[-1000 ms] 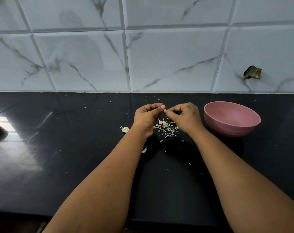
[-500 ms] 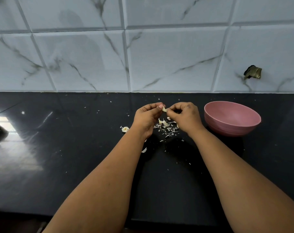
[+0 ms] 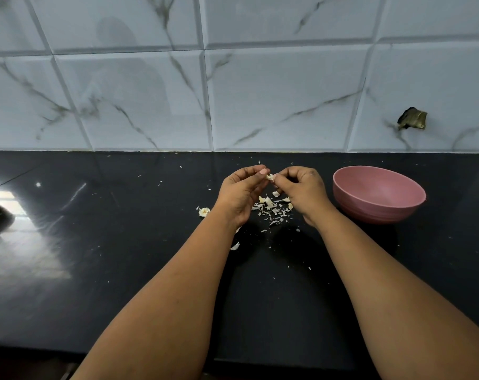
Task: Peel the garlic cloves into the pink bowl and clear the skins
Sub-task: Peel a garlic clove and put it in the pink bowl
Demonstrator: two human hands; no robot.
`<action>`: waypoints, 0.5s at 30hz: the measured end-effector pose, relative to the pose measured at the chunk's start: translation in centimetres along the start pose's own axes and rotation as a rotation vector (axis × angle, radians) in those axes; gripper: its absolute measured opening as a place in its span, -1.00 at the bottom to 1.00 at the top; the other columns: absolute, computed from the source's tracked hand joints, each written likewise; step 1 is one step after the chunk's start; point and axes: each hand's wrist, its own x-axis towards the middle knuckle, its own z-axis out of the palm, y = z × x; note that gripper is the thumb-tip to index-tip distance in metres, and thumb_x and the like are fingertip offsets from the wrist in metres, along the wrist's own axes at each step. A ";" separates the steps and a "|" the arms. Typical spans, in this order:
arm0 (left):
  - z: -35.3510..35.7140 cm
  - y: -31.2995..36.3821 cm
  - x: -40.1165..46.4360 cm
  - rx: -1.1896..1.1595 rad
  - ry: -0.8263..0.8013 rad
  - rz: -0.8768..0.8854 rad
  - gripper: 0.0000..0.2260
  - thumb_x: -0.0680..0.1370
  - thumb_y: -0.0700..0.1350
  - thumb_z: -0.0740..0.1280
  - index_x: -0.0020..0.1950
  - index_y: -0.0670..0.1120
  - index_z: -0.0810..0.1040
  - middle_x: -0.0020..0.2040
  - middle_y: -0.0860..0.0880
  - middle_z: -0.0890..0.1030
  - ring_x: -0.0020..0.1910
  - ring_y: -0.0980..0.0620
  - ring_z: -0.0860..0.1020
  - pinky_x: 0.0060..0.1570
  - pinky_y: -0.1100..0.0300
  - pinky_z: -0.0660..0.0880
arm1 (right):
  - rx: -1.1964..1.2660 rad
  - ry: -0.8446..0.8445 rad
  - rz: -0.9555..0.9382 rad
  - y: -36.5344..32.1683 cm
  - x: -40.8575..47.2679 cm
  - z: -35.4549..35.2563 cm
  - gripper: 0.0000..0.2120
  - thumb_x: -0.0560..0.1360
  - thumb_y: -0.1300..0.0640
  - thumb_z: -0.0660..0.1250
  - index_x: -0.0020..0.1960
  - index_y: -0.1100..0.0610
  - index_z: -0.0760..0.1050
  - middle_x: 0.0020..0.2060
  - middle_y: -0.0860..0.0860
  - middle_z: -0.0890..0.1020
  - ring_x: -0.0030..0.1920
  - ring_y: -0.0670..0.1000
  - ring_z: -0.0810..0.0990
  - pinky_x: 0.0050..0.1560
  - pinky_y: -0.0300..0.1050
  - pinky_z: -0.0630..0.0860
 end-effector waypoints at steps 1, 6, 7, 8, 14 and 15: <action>0.0 0.0 0.0 -0.004 0.005 0.005 -0.92 0.52 -0.37 0.36 -0.04 -0.23 0.61 -0.13 -0.11 0.69 -0.13 0.05 0.68 -0.05 0.27 0.61 | -0.003 0.000 -0.003 0.0 0.0 0.0 -0.86 0.46 0.17 0.42 -0.28 0.10 0.62 -0.33 0.05 0.64 -0.28 -0.02 0.57 -0.15 -0.06 0.54; 0.2 0.2 -0.1 -0.029 0.018 0.016 -0.83 0.54 -0.45 0.28 -0.04 -0.24 0.59 -0.11 -0.13 0.69 -0.12 0.02 0.68 0.06 0.21 0.60 | 0.000 0.087 0.051 -0.1 0.3 0.0 -0.73 0.50 0.15 0.25 -0.36 0.05 0.54 -0.41 -0.05 0.58 -0.36 -0.10 0.52 -0.26 -0.17 0.46; 0.2 0.2 -0.2 -0.026 0.014 0.018 -0.81 0.54 -0.46 0.26 -0.03 -0.24 0.59 -0.10 -0.13 0.69 -0.11 0.02 0.68 0.10 0.18 0.59 | -0.018 0.097 0.066 0.0 0.4 -0.2 -0.69 0.52 0.14 0.21 -0.38 0.05 0.52 -0.43 -0.07 0.57 -0.38 -0.11 0.51 -0.26 -0.15 0.45; 0.2 0.2 -0.2 -0.026 0.007 0.022 -0.80 0.54 -0.47 0.25 -0.02 -0.24 0.59 -0.09 -0.13 0.69 -0.10 0.01 0.68 0.12 0.16 0.57 | -0.040 0.096 0.070 0.0 0.5 -0.3 -0.66 0.54 0.12 0.20 -0.40 0.06 0.51 -0.45 -0.07 0.59 -0.42 -0.14 0.51 -0.27 -0.16 0.45; 0.3 0.3 -0.2 -0.044 -0.012 0.039 -0.74 0.52 -0.53 0.22 0.02 -0.25 0.58 -0.06 -0.13 0.68 -0.06 0.01 0.68 0.01 0.19 0.63 | -0.306 0.107 -0.067 0.8 0.1 -1.0 -0.77 0.39 0.00 0.53 -0.37 0.07 0.60 -0.43 -0.02 0.64 -0.46 -0.18 0.49 -0.43 -0.39 0.39; 0.3 0.3 -0.2 -0.044 -0.015 0.042 -0.73 0.50 -0.54 0.23 0.02 -0.24 0.58 -0.06 -0.13 0.68 -0.06 0.02 0.68 -0.05 0.21 0.63 | -0.287 0.110 -0.066 0.7 0.1 -1.0 -0.79 0.32 0.01 0.58 -0.36 0.07 0.61 -0.43 -0.02 0.64 -0.48 -0.20 0.48 -0.45 -0.41 0.37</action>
